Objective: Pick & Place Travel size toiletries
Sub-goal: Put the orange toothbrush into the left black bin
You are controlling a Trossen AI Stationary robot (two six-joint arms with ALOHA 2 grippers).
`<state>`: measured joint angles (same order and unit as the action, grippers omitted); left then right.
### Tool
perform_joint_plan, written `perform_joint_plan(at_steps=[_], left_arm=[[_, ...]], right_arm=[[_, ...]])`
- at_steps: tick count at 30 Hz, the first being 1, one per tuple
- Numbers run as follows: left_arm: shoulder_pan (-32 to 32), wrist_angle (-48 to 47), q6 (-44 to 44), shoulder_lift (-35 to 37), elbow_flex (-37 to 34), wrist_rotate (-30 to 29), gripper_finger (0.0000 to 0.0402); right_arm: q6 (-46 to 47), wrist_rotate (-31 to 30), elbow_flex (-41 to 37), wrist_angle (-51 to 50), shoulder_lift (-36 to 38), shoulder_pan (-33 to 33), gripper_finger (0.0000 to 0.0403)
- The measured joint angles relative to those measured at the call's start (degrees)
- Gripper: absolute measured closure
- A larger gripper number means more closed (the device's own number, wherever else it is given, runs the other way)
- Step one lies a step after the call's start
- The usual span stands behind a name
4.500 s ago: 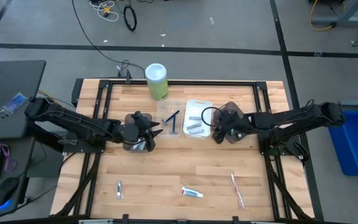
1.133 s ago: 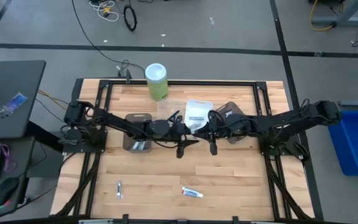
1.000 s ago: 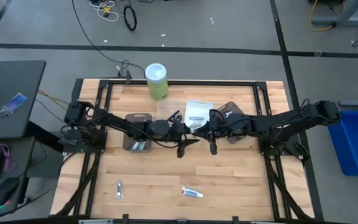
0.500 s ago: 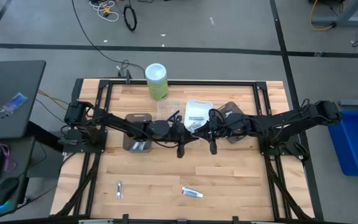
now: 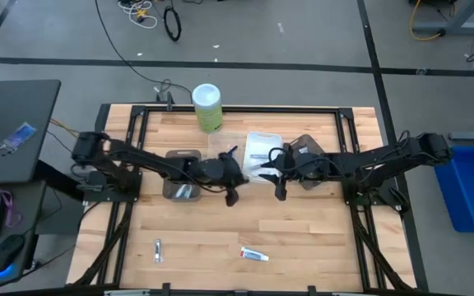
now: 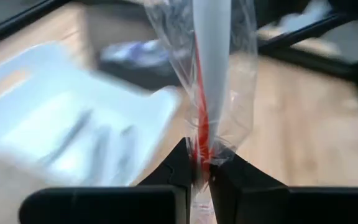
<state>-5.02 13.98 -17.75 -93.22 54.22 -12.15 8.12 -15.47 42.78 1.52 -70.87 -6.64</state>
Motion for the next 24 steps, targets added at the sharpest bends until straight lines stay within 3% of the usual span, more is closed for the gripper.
perform_joint_plan(at_steps=[5,11,17,20,24], left_arm=[[0.06,-18.22,-7.08,11.48,0.0,-8.45,0.0369],[0.68,-44.48,-26.4,23.66,0.09,-9.76,0.0363],[0.7,-64.82,-40.25,24.21,0.0,-13.71,0.0361],[0.7,-68.05,-44.8,22.09,-0.02,-15.35,0.0355],[0.72,-67.38,-42.25,19.53,0.0,-13.84,0.0336]], right_arm=[[0.0,0.05,0.0,-0.14,0.0,-0.02,0.022],[-0.02,0.07,0.0,-0.56,0.0,-0.02,0.0215],[-0.02,0.11,0.0,-0.5,0.0,-0.02,0.022],[-0.02,0.24,0.0,-0.48,0.0,-0.02,0.0222],[-0.02,0.24,0.0,-0.48,0.0,-0.02,0.0219]])
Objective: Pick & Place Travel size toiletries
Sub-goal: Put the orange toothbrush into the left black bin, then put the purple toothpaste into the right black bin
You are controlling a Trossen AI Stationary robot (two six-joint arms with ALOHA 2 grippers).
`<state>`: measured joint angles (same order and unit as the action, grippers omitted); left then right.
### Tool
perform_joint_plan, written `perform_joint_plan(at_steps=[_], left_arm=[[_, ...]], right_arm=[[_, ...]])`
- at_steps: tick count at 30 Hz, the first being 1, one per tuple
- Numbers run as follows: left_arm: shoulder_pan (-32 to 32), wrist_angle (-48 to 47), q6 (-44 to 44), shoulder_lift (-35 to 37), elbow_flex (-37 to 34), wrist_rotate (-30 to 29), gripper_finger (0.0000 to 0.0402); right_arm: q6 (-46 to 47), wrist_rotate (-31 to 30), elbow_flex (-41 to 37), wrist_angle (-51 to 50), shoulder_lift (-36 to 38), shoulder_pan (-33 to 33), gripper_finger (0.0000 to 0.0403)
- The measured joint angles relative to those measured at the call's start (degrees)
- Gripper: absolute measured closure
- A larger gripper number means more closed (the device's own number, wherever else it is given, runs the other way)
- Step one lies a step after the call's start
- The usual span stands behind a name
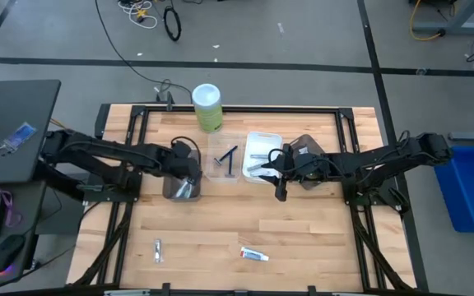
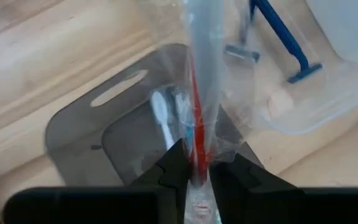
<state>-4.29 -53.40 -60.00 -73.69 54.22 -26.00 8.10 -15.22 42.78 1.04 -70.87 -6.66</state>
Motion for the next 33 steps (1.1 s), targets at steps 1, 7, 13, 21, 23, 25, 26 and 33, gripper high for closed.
perform_joint_plan(at_steps=[1,7,13,21,23,25,26,33], left_arm=[[0.0,0.47,0.67,-0.68,0.0,0.26,0.033],[0.91,-0.02,1.08,-4.92,0.0,5.45,0.029],[1.63,0.43,3.95,-8.22,0.0,4.55,0.0257],[1.73,5.12,6.62,-5.67,0.09,-1.44,0.025],[1.73,8.05,8.47,-5.14,0.09,-2.97,0.0255],[1.75,11.38,11.38,-4.53,0.09,-3.14,0.0261],[1.73,13.44,12.99,-4.45,0.09,-2.98,0.0264],[1.39,26.07,22.88,-4.98,0.1,-1.18,0.0277]], right_arm=[[0.0,0.0,0.0,-0.02,0.0,0.0,0.0218],[0.0,0.0,0.0,-0.07,0.0,0.0,0.0221],[0.0,3.11,0.0,0.11,0.0,0.0,0.0226],[0.02,14.92,0.0,7.39,-2.87,-0.76,0.0212],[0.9,17.4,0.13,12.04,-5.18,-1.87,0.021],[2.14,18.34,0.11,15.62,-8.01,-3.73,0.0211],[2.63,18.21,0.14,17.35,-9.74,-4.83,0.0212],[6.67,12.03,1.18,21.76,-20.17,-13.92,0.021]])
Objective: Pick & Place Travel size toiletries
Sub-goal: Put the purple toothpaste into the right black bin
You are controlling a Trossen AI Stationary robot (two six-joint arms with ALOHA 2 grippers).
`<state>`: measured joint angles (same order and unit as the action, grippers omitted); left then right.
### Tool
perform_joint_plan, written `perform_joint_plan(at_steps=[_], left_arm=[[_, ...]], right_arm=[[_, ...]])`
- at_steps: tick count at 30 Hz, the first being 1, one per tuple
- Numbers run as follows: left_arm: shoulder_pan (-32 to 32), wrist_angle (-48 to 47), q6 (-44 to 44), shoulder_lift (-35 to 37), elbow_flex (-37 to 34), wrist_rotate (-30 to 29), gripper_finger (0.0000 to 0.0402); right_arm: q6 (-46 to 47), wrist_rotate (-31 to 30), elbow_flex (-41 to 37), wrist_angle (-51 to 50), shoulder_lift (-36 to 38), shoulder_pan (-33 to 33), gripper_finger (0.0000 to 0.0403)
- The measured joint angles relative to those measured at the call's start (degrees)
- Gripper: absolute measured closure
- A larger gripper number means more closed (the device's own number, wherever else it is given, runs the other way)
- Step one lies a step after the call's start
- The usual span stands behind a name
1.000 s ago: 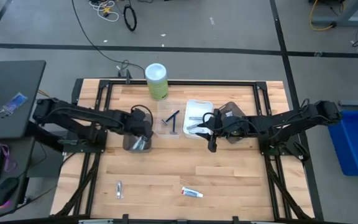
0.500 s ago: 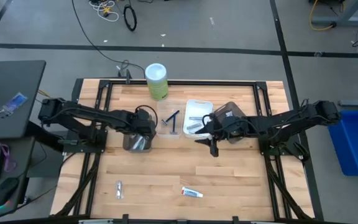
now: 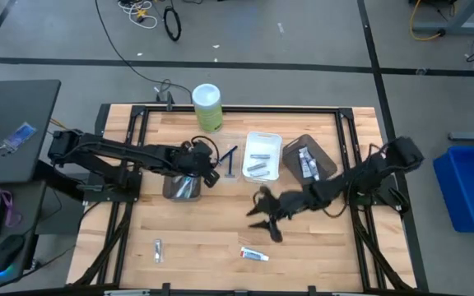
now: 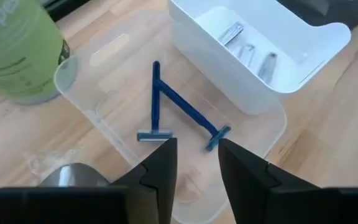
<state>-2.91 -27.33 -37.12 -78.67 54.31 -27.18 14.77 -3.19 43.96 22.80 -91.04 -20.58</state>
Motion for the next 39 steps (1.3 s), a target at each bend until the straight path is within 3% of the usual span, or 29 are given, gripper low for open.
perform_joint_plan(at_steps=[4,11,14,21,26,30,39], left_arm=[[-1.48,4.27,-0.38,-0.4,-0.05,0.64,0.0278],[-9.9,12.49,0.52,-0.62,-0.1,2.39,0.0278],[-14.94,14.67,2.13,-0.62,-0.1,0.96,0.0278],[-24.85,14.37,1.61,-0.97,-0.09,-2.62,0.0278],[-29.69,14.32,0.81,-1.15,-0.1,-6.04,0.0278],[-31.39,14.23,0.43,-1.19,-0.07,-9.28,0.0278],[-31.4,14.29,0.28,-1.19,-0.09,-9.29,0.0278]], right_arm=[[2.13,-0.29,4.94,-0.34,-4.04,-5.63,0.0203],[4.84,-14.4,16.85,-22.27,-7.71,-12.72,0.0202],[7.89,-17.27,17.9,-28.69,-7.69,-14.14,0.0205],[20.13,-15.71,15.2,-37.02,-9.88,-15.75,0.0205],[19.9,-16.09,14.14,-32.65,-13.53,-16.26,0.0194],[19.87,-15.32,13.21,-29.88,-14.25,-15.75,0.0185],[18.77,-8.17,11.96,-28.05,-14.32,-15.48,0.0184]])
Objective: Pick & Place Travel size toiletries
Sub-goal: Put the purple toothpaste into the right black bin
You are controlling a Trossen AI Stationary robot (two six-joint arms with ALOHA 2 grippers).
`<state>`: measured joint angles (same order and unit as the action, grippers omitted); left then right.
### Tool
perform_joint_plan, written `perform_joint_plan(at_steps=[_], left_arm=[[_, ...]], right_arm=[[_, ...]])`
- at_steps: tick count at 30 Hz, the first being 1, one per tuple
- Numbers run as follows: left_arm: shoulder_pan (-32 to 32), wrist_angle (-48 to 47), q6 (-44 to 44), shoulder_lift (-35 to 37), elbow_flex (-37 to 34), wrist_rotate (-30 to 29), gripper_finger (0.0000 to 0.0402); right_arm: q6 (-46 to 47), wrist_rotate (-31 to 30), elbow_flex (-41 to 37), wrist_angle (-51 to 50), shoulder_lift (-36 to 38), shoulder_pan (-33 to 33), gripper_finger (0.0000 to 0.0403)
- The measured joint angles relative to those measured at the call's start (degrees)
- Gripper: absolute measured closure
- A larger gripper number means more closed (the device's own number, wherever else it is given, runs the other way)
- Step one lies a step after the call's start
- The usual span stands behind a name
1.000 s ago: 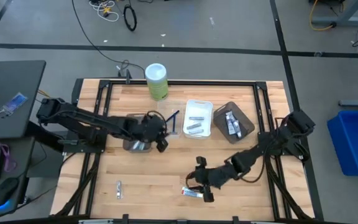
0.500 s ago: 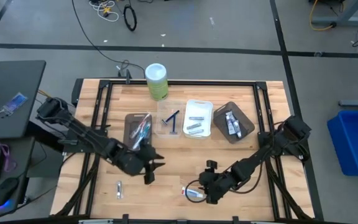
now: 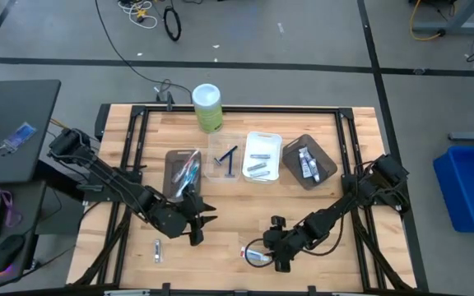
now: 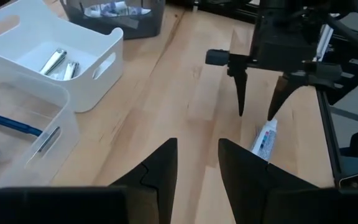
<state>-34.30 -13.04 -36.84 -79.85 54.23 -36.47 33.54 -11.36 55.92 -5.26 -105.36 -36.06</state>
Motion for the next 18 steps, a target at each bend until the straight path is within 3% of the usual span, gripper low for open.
perform_joint_plan(at_steps=[12,18], left_arm=[[-0.02,0.04,-0.25,0.0,0.0,0.02,0.0278],[-0.02,0.06,-0.42,0.0,0.0,0.03,0.0278]], right_arm=[[0.29,4.05,0.02,8.15,-4.16,-0.68,0.0207],[-2.99,-0.62,0.02,9.14,-5.05,-2.22,0.0204]])
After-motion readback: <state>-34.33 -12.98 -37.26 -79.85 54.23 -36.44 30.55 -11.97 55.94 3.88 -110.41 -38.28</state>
